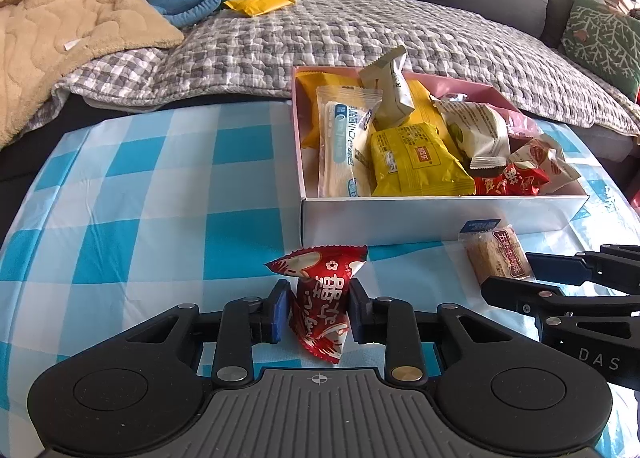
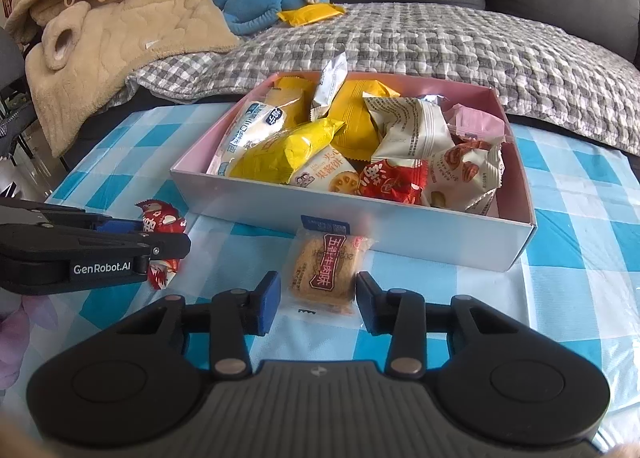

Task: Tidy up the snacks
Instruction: 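Lift both held snacks over the pink box and lower them inside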

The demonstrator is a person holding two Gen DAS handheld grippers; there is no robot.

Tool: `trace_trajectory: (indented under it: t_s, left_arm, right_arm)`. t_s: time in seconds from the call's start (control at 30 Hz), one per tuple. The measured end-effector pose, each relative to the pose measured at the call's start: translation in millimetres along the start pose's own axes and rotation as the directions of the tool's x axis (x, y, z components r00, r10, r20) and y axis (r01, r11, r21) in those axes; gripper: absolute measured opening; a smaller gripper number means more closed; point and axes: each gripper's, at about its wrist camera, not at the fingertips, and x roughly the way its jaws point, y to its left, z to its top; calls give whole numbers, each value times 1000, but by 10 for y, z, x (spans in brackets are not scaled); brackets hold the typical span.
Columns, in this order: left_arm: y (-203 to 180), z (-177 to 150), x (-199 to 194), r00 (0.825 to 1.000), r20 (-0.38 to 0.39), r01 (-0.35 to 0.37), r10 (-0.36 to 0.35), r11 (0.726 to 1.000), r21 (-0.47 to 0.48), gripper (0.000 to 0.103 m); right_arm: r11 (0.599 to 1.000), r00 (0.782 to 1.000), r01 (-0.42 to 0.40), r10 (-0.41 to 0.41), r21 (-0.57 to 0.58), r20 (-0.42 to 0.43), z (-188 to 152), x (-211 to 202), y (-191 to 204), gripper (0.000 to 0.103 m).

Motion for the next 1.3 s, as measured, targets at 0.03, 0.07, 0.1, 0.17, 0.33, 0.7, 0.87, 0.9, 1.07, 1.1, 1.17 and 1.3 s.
trace_trajectory:
  t_s: [0.03, 0.07, 0.1, 0.17, 0.33, 0.7, 0.87, 0.9, 1.07, 1.1, 1.17, 1.3]
  left_arm:
    - [2, -1, -2, 1000, -1, 0, 0, 1000, -4, 27]
    - [5, -1, -6, 1000, -2, 1, -1, 1000, -7, 27]
    - [7, 0, -10, 1000, -4, 2, -2, 1000, -12, 27]
    - [9, 0, -23, 1000, -10, 7, -7, 1000, -23, 26]
    - [3, -2, -49, 999, -26, 21, -22, 999, -37, 26]
    - [-38, -14, -131, 997, -40, 61, -63, 997, -53, 26]
    - [-62, -13, -197, 995, -44, 86, -88, 995, -60, 26]
    - [-66, -14, -211, 995, -44, 90, -93, 994, -62, 26]
    - [-79, -5, -308, 992, -39, 115, -119, 990, -78, 26]
    - [-84, 3, -333, 991, -36, 122, -126, 989, -82, 26]
    - [-92, 16, -380, 990, -26, 133, -136, 987, -88, 26]
    - [-129, 68, -476, 988, 6, 154, -154, 984, -92, 26]
  right_arm:
    - [1000, 1000, -1, 1, 4, -3, 4, -5, -9, 36]
    - [1000, 1000, 1, -1, 10, -6, 4, -15, -19, 35]
    - [1000, 1000, 2, -2, 15, -10, 3, -24, -29, 35]
    - [1000, 1000, 4, -4, 26, -18, 6, -37, -53, 35]
    - [997, 999, 7, -4, 75, -44, 12, -71, -133, 34]
    - [990, 997, 3, 8, 139, -77, 32, -154, -205, 34]
    - [987, 996, -12, 26, 162, -84, 56, -201, -215, 34]
    - [986, 996, -15, 29, 166, -85, 58, -213, -217, 34]
    - [978, 995, -33, 51, 204, -85, 70, -283, -256, 34]
    - [976, 995, -38, 56, 215, -83, 74, -301, -270, 34]
    - [970, 995, -48, 67, 239, -73, 93, -342, -308, 34]
    - [961, 996, -57, 73, 272, -49, 136, -411, -375, 34]
